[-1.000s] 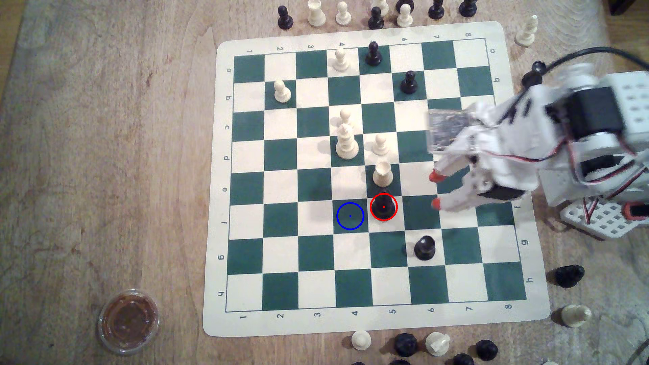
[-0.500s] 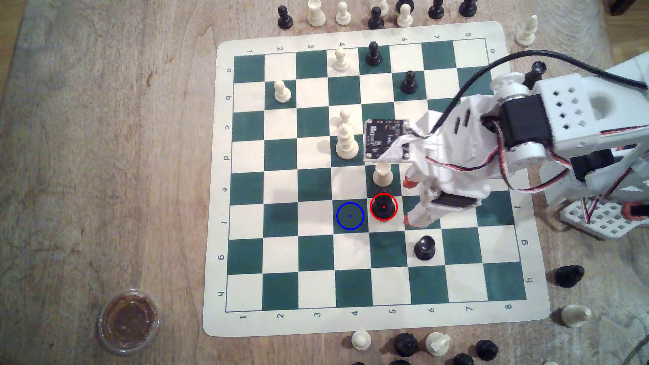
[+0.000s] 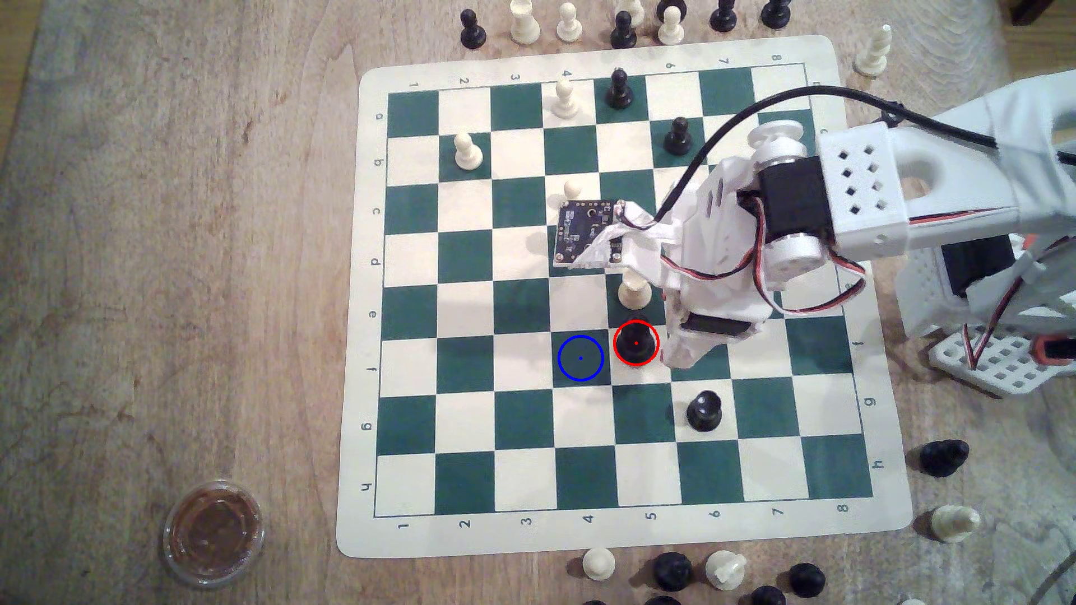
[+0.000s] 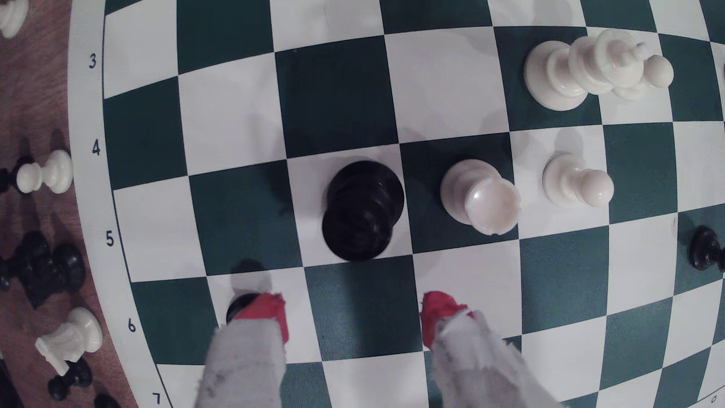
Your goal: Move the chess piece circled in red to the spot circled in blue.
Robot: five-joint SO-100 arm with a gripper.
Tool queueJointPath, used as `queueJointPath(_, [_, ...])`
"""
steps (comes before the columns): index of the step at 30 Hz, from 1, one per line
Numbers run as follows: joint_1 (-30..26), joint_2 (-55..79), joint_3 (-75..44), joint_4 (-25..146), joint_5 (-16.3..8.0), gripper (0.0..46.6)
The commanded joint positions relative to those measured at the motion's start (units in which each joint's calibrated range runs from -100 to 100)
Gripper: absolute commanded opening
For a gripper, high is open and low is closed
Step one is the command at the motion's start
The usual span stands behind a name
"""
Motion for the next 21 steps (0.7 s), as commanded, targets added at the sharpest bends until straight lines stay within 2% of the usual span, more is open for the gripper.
queueJointPath(1, [0.1,0.1,-4.8,-1.3,0.0,19.3])
queueJointPath(21, [0.8,4.3,-6.5,-7.6,0.2,19.1])
